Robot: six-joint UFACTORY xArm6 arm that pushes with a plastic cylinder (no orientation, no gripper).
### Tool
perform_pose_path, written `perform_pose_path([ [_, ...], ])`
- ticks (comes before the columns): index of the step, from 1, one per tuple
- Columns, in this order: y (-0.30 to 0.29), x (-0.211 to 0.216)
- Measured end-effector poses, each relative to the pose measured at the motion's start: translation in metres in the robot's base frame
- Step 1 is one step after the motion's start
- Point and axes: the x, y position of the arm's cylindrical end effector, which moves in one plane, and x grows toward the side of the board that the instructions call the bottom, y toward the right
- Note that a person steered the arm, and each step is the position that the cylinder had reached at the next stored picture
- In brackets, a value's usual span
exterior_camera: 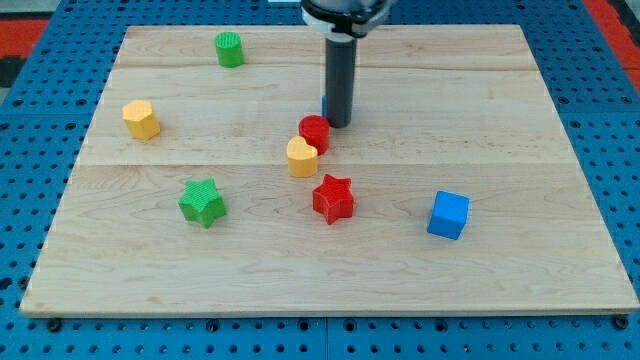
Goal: Move the blue triangle closer to the green star
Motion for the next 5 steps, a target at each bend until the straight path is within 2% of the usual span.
perform_pose_path([
  [2,0.081,-0.027],
  [3,0.045,-0.036],
  [4,-0.033,-0.024],
  [5,0.012,-0.034],
])
